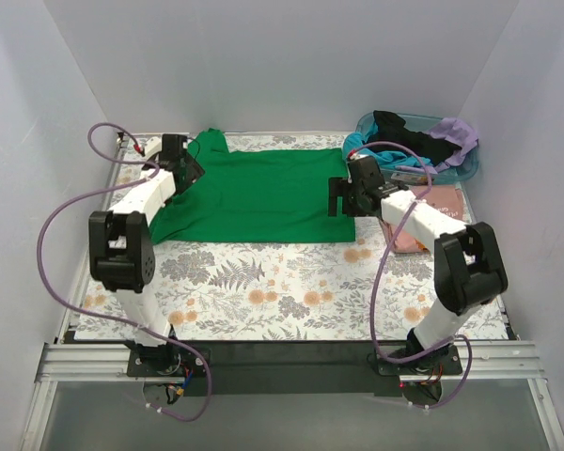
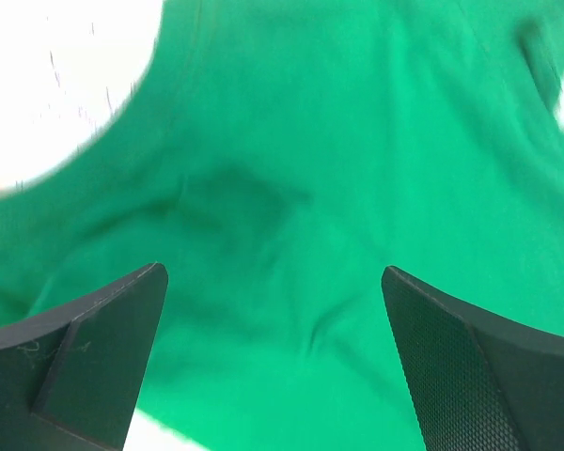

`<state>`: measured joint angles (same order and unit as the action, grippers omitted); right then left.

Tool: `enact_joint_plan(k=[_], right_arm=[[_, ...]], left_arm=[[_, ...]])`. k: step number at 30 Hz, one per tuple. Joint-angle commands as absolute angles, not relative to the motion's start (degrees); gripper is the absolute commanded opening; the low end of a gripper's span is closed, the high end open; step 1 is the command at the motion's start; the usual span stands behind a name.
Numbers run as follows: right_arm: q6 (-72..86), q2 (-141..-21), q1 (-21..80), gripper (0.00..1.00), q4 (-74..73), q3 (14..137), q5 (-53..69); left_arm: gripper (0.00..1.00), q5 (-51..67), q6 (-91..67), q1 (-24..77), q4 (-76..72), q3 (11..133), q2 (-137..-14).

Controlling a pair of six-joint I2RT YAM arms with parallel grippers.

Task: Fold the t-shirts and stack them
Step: Fold the tshirt

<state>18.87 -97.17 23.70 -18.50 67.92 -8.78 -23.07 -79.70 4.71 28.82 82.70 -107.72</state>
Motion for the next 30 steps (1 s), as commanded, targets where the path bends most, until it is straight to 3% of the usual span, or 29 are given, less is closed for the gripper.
enact_joint_plan(k=[1,7,18,25,30], right_arm=[[16.2,-91.3,26.4,0.98,-15.6,63.5,-2.2],[15.2,-93.4,27.4,0.99,-10.9,59.9,4.9],[17.0,-103.5,27.0,0.98,-11.7,61.4,-3.6],[18.6,-98.7,27.5,0.98,-11.6,53.3,-3.2],[20.0,-90.6,30.3,0.98,-10.5,43.0,-1.3]], left_arm=[[0.98,-14.3,-79.5,5.2,24.4,75.0,-98.0],[0.98,-12.4,-80.3,4.8,21.5,63.2,-94.1],[0.98,-7.2,-81.3,-4.9,22.2,69.5,-109.8],[0.98,-6.6,-85.6,-5.4,28.8,63.6,-106.7],[0.98,-9.9,-90.5,-5.3,31.5,48.9,-97.5]])
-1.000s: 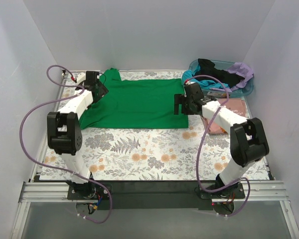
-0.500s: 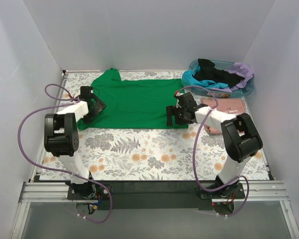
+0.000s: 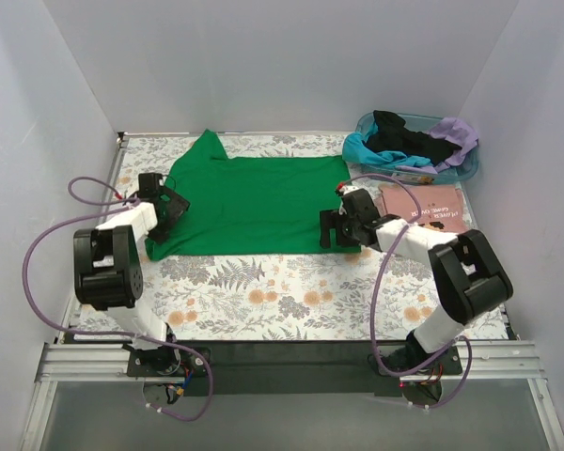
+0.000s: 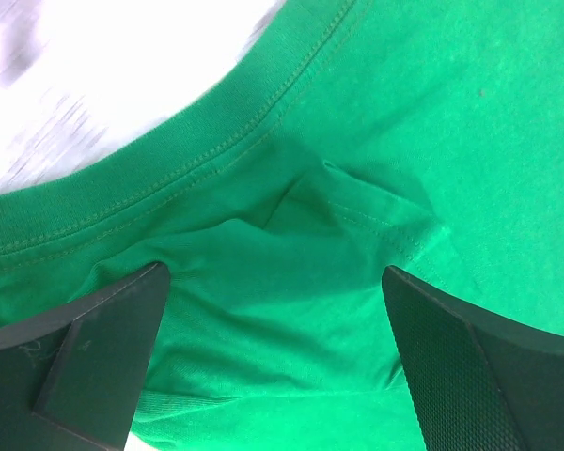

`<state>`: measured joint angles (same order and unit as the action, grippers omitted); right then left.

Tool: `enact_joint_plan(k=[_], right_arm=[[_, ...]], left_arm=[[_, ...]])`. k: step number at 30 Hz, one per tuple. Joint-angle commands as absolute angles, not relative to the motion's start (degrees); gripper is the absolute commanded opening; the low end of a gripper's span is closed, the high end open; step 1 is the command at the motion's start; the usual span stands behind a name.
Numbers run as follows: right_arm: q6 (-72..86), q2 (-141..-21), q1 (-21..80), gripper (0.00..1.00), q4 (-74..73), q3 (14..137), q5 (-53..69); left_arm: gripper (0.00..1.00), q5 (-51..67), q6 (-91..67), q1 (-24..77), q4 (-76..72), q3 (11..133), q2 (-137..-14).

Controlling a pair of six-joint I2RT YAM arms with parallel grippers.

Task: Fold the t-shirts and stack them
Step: Fold the tshirt

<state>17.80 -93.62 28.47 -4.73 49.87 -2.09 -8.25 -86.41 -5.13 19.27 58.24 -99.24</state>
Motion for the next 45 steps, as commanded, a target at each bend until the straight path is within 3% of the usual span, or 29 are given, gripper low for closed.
enact_joint_plan(k=[1,6,15,24,28,35,41,42,43,45], right_arm=[[21.1,-89.2,30.7,0.98,-10.5,41.6,-1.1],[26.9,-77.3,32.7,0.98,-11.0,31.5,-1.8],[28.6,-57.9,33.0,0.99,-14.7,22.7,-0.6],[25.1,-56.9,33.0,0.99,-14.9,26.8,0.5],[23.6,-58.6,33.0,0.98,-14.9,28.1,-1.3],[22.3,-61.3,33.0,0.99,-14.7,28.5,-4.7],[22.1,-63.1,33.0,0.98,-14.6,28.2,-5.6],[22.1,-63.3,33.0,0.98,-14.5,28.1,-5.7],[22.2,-63.3,33.0,0.98,-14.5,28.2,-5.8],[22.3,-63.2,33.0,0.98,-14.5,28.2,-5.7]], left_arm=[[0.98,-10.6,-91.6,-5.3,32.2,46.6,-93.7],[0.98,-10.8,-96.2,-5.4,33.2,34.9,-83.3],[0.98,-11.1,-99.3,-5.3,40.9,35.8,-63.8],[0.98,-7.7,-95.8,-5.4,38.8,39.1,-67.3],[0.86,-7.7,-96.2,-5.1,37.9,40.3,-72.5],[0.50,-11.9,-97.2,-3.1,37.5,42.2,-77.2],[0.38,-12.7,-96.7,-3.0,37.0,44.3,-83.5],[0.30,-12.6,-96.8,-2.9,37.0,44.6,-84.3],[0.16,-12.6,-96.8,-2.9,37.2,45.0,-84.6],[0.04,-12.4,-96.7,-2.6,37.7,45.3,-84.8]])
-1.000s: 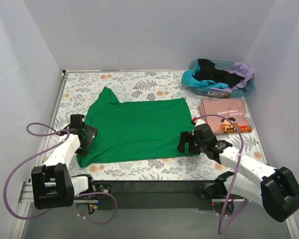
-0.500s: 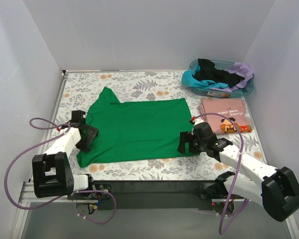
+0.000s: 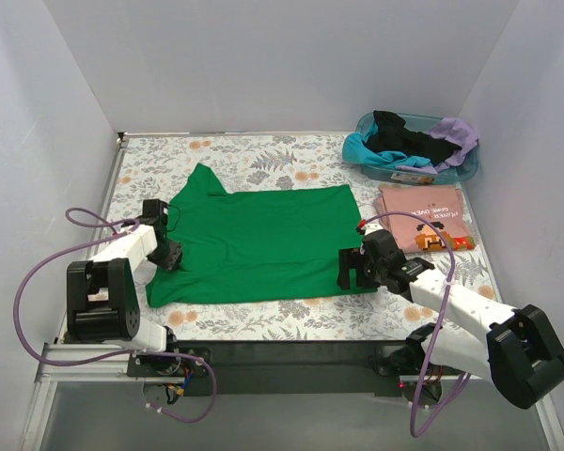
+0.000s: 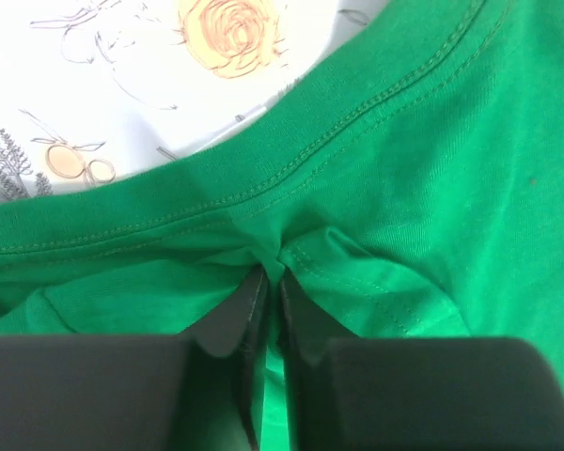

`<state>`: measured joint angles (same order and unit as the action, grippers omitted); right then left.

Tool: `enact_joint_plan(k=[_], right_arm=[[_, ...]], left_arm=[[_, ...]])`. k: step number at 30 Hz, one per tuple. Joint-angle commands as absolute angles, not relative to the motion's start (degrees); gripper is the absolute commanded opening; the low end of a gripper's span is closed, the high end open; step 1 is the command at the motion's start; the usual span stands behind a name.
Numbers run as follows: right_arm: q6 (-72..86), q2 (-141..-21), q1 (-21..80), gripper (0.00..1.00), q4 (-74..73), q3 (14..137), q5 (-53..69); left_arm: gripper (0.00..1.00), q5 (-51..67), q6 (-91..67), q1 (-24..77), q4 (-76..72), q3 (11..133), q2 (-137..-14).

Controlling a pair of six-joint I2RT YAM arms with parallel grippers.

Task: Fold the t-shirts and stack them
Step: Fold the tshirt

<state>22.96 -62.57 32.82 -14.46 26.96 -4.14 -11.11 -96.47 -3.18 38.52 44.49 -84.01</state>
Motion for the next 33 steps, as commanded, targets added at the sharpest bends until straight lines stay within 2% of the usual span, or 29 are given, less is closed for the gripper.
enact_joint_plan(k=[1,11,19,21,22,23,33], right_arm=[[22.2,-63.2,33.0,0.98,-14.5,28.3,-5.6],[22.3,-65.3,33.0,0.98,-14.3,28.5,-5.5],[22.3,-65.5,33.0,0.98,-14.2,28.5,-5.5],[22.2,-65.7,33.0,0.98,-14.2,28.5,-5.7],[22.1,-65.7,33.0,0.98,-14.2,28.5,-5.7],[22.1,-65.8,33.0,0.98,-14.2,28.5,-5.7],[22.1,-66.6,33.0,0.98,-14.2,28.7,-6.0]], left_arm=[[0.02,-12.5,-96.8,-2.5,38.0,45.4,-84.5],[0.05,-15.2,-97.2,-2.3,44.7,48.2,-76.6],[0.16,-13.4,-96.6,-2.2,44.5,49.6,-79.9],[0.12,-13.0,-96.7,-2.1,44.3,50.1,-81.1],[0.04,-13.0,-96.6,-2.0,44.2,50.5,-81.2],[0.01,-12.9,-96.5,-1.8,43.9,50.6,-81.3],[0.00,-15.3,-96.5,-1.1,44.6,54.8,-83.1]])
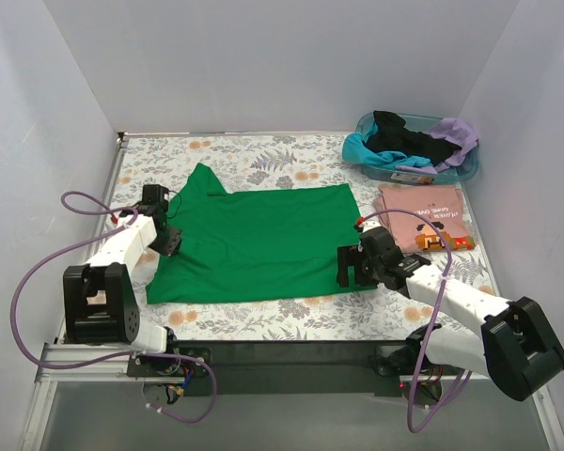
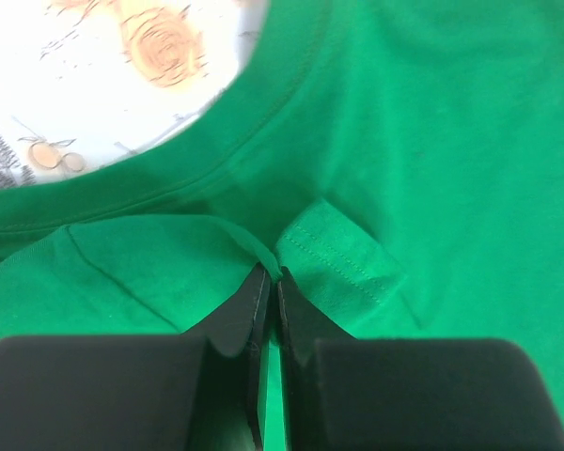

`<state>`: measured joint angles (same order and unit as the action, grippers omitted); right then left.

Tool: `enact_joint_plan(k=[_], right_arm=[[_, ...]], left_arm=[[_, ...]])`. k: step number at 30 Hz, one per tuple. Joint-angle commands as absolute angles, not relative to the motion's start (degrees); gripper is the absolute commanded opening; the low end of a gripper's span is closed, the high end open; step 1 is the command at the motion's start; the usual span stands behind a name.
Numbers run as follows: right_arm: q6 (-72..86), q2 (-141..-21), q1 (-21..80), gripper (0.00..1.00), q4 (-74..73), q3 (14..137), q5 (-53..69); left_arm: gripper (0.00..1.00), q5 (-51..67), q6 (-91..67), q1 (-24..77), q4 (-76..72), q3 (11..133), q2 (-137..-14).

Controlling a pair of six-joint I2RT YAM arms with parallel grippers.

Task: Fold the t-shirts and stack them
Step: Fold the tshirt

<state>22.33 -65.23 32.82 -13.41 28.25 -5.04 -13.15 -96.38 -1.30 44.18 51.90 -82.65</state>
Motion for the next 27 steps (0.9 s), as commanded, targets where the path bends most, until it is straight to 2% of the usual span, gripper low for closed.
enact_joint_plan(k=[1,4,5,6,7,9,10,13,19,24,27], right_arm=[[22.1,-66.9,33.0,0.98,-14.2,28.7,-6.1],[22.1,-67.2,33.0,0.98,-14.2,28.9,-6.1],[22.1,-67.1,33.0,0.98,-14.2,29.0,-6.1],[22.1,-67.3,33.0,0.98,-14.2,29.0,-6.1],[22.1,-67.4,33.0,0.98,-14.2,29.2,-6.0],[22.2,-67.3,33.0,0.99,-14.2,29.3,-6.0],[22.4,-67.2,33.0,0.99,-14.3,29.5,-6.1],[22.5,-66.7,33.0,0.98,-14.9,30.3,-6.2],[22.9,-64.3,33.0,0.98,-16.3,32.8,-6.7],[23.5,-62.9,33.0,0.98,-16.6,32.4,-6.8],[24.0,-63.0,33.0,0.98,-16.7,31.6,-7.1]], left_arm=[[0.00,-15.8,-96.3,-1.0,44.6,55.3,-83.8],[0.02,-15.4,-95.5,-1.0,44.6,57.4,-85.7],[0.06,-15.4,-95.3,-0.8,44.8,57.7,-86.8],[0.17,-15.4,-95.1,-0.8,44.8,57.8,-87.4],[0.32,-15.6,-95.3,-0.8,45.2,57.8,-87.7],[0.48,-16.7,-95.9,-0.8,46.1,57.8,-88.2],[0.64,-17.4,-96.1,-0.8,46.6,58.6,-88.3],[0.96,-19.0,-96.9,-0.8,49.4,62.6,-88.7],[0.98,-14.7,-94.7,-0.9,48.8,67.2,-86.1],[0.98,-12.7,-91.1,9.6,45.5,69.3,-85.9],[0.98,-13.0,-90.6,16.4,45.0,69.6,-89.7]])
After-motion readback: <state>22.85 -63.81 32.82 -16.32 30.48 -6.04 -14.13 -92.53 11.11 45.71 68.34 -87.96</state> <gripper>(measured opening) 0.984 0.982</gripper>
